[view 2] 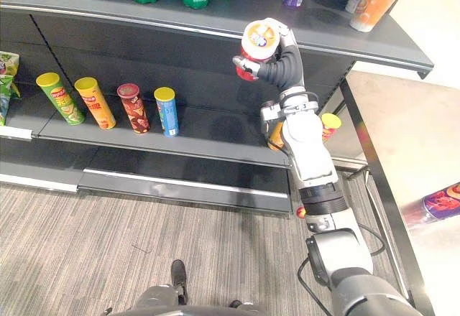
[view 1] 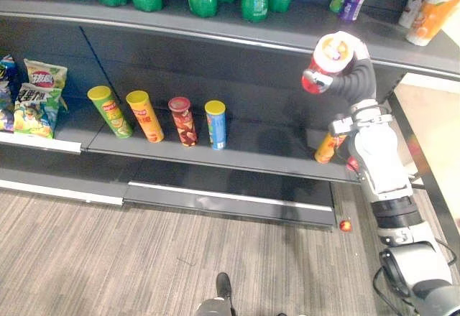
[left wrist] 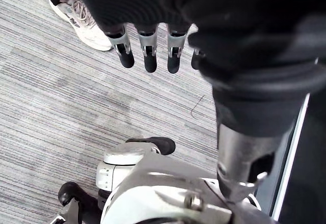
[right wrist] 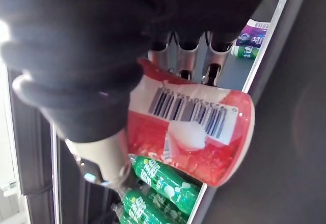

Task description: Put the gum and the chips on the shelf.

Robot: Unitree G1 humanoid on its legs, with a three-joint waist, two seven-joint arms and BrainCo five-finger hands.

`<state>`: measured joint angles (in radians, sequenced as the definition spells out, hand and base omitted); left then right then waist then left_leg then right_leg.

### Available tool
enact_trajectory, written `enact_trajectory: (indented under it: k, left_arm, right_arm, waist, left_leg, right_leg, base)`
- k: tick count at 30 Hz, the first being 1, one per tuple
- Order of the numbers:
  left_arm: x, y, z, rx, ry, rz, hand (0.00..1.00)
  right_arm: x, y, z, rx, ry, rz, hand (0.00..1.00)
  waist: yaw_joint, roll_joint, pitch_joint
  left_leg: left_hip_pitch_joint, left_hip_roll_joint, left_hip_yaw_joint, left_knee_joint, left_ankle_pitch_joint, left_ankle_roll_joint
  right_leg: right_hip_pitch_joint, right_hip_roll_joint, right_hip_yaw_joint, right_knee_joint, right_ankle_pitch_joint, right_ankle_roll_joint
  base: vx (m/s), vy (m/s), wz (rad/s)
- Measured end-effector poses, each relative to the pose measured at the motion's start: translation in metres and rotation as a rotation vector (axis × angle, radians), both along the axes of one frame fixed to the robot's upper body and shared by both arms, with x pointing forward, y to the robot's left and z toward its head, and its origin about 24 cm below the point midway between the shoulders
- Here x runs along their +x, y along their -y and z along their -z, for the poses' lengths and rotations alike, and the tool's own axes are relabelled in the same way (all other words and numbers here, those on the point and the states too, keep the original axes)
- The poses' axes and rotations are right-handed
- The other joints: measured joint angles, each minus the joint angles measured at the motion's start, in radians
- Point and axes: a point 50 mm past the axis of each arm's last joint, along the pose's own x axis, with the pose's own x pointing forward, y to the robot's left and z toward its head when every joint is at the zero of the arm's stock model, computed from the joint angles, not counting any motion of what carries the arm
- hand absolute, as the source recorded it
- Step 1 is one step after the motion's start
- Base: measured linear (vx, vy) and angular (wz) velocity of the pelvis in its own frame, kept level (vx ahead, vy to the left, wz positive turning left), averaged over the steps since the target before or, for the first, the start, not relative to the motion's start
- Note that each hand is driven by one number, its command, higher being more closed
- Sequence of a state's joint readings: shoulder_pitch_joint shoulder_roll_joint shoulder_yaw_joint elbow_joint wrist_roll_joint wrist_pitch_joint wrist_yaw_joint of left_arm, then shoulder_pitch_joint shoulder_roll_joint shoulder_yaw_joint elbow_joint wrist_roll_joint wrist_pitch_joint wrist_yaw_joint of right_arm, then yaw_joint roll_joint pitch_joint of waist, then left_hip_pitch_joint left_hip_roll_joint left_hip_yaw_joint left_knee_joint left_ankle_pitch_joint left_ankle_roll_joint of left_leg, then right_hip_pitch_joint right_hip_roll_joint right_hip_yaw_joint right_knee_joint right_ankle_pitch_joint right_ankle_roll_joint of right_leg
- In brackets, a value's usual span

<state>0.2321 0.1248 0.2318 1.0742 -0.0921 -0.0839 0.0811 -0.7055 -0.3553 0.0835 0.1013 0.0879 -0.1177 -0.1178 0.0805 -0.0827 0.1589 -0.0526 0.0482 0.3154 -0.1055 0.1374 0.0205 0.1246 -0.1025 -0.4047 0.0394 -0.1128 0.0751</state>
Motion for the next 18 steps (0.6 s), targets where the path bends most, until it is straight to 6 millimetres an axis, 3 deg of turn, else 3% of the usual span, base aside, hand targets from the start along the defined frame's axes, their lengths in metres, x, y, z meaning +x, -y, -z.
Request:
enact_trajectory:
  k: [7, 18]
  left_arm:
    - [-0.003, 0.000, 0.000, 0.002, -0.007, -0.004, 0.00]
    - [0.001, 0.000, 0.000, 0.002, 0.003, -0.002, 0.00]
  right_arm:
    - [0.013, 0.013, -0.041, 0.075, 0.083, 0.099, 1.00]
    - [0.045, 0.027, -0.054, 0.135, -0.018, 0.204, 1.00]
  waist:
    - [0.004, -0.001, -0.001]
    - [0.007, -0.001, -0.001]
  left_leg:
    - [0.000, 0.000, -0.001, 0.000, 0.002, 0.000]
    - [-0.017, 0.000, -0.015, 0.000, 0.007, 0.001]
  right_leg:
    - [-0.001, 0.000, -0.001, -0.002, 0.000, 0.000]
    - [-0.007, 0.005, -0.011, -0.003, 0.000, -0.001]
  base:
    - [0.00, 0.000, 0.00]
    - [0.00, 0.000, 0.02]
